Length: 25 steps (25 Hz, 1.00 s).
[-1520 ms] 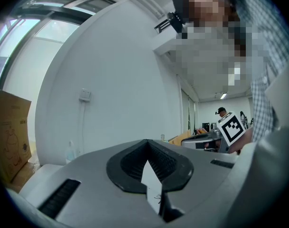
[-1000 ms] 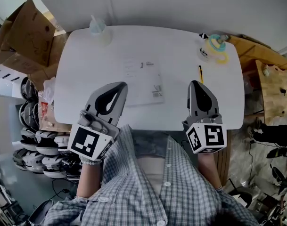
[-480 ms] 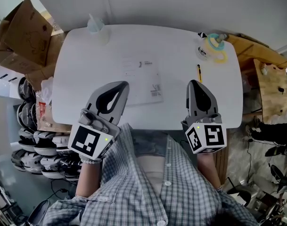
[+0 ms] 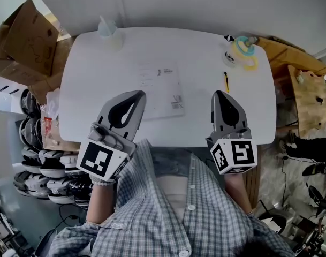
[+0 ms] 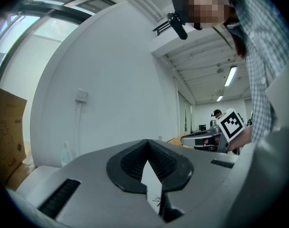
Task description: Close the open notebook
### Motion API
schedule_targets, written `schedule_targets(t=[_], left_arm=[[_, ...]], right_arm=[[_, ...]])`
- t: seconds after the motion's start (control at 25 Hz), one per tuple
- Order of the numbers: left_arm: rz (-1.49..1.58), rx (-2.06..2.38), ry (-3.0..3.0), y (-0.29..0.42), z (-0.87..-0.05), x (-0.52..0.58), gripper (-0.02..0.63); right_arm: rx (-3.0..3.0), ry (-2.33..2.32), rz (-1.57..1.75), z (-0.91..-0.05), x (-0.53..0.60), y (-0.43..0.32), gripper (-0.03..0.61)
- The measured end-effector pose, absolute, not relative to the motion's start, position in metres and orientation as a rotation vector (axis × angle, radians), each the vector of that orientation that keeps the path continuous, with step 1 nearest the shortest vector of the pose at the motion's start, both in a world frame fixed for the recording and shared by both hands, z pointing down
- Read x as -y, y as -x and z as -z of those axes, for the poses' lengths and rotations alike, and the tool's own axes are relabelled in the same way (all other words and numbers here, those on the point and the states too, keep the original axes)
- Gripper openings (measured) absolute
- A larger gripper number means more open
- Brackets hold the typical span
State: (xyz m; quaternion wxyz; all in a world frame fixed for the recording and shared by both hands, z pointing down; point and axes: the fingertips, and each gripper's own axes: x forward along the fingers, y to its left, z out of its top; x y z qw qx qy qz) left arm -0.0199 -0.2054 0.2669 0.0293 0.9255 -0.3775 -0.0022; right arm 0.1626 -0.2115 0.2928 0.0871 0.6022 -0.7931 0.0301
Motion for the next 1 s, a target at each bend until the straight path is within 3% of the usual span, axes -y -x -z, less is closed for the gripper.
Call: schedule_targets(t=[1.0], left_arm=[[0.003, 1.147, -2.865, 0.021, -0.269, 0.2, 0.005]], right_arm=[[2.345, -1.771, -0.113, -0.303, 0.205, -0.154, 0.021]])
